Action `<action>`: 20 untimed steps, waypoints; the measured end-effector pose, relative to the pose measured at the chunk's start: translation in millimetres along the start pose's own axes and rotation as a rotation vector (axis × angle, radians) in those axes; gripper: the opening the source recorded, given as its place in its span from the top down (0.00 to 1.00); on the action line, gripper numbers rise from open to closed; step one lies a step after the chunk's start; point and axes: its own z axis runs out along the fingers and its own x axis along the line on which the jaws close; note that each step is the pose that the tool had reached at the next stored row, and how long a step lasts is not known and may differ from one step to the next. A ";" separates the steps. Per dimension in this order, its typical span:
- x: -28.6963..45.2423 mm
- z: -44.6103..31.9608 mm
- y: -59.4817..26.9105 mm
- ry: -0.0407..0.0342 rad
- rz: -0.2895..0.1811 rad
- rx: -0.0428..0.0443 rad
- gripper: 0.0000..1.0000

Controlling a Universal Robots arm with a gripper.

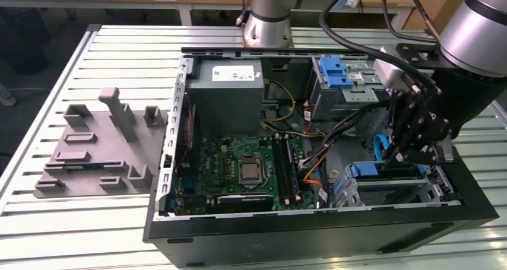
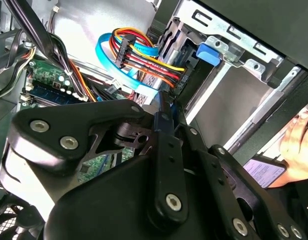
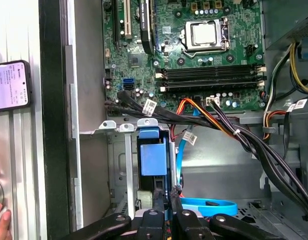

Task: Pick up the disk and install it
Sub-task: 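Insert the second disk wire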

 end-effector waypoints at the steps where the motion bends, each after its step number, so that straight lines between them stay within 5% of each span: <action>1: 0.0 0.5 -0.1 -0.0001 0.000 0.0000 0.84; 15: 0.0 3.5 -0.3 0.0002 0.000 0.0001 0.84; 20: 0.0 3.6 -0.3 0.0000 0.000 0.0000 0.77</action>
